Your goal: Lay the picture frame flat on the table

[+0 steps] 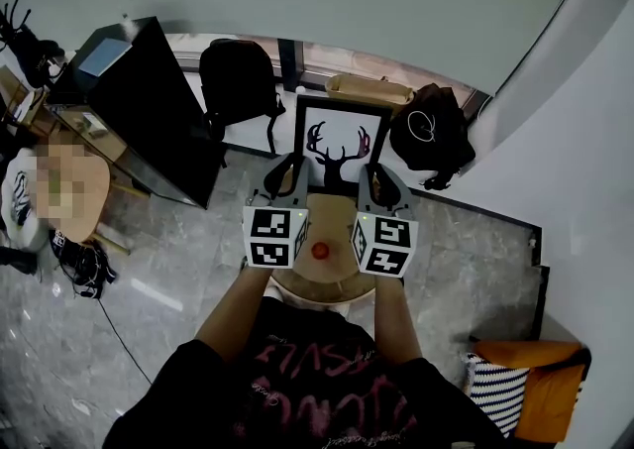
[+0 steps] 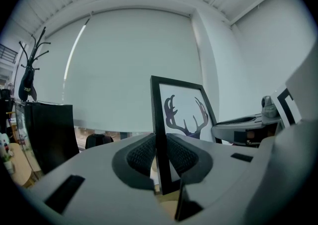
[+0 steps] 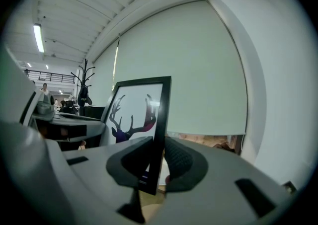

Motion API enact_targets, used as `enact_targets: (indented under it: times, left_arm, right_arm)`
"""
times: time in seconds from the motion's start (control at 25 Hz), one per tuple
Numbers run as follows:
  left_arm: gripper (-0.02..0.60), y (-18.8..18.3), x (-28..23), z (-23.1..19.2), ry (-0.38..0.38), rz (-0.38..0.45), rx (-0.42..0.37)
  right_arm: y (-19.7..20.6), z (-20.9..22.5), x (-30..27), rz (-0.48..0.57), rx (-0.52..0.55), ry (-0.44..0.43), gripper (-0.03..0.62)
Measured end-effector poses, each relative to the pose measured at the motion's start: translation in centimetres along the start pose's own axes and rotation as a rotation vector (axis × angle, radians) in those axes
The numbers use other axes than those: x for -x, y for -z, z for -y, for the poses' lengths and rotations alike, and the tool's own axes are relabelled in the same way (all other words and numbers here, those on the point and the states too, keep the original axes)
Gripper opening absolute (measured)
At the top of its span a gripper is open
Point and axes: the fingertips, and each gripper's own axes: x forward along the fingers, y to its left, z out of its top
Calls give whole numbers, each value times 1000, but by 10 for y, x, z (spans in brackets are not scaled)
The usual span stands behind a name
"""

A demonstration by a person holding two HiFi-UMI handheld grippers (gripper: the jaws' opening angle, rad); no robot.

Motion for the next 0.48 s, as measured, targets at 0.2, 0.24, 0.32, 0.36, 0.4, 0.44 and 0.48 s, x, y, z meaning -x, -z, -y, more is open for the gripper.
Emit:
enact_targets:
  times: [0.2,0.24,0.32,0.36,0.4,0.44,0.48]
  left_arm:
    - [71,10,-1,-1,-7,-22,0]
    - [71,13,-1,-1,-7,-28,3]
    - [71,19,-3,-1,-6,-40,10]
    - [71,23,-5,-1,-7,-47,13]
    - [71,26,-6,-1,-8,-54,16]
    - [71,29,-7,-1,-8,-61,18]
    - [71,32,-8,-1,-9,-68,21]
  right_arm:
    - [9,-1,-2,-22,-4,-6,81]
    - [12,-1,-3,-29,-5,-8,81]
    - [20,0,-5,-44,-8,-11,81]
    - [23,0,-6,-51,-10,-13,81]
    - [26,0,-8,-58,-11,-14,81]
    - [29,1,-9,-65,-12,-15,81]
    - [32,1,-10,-72,-14,-16,81]
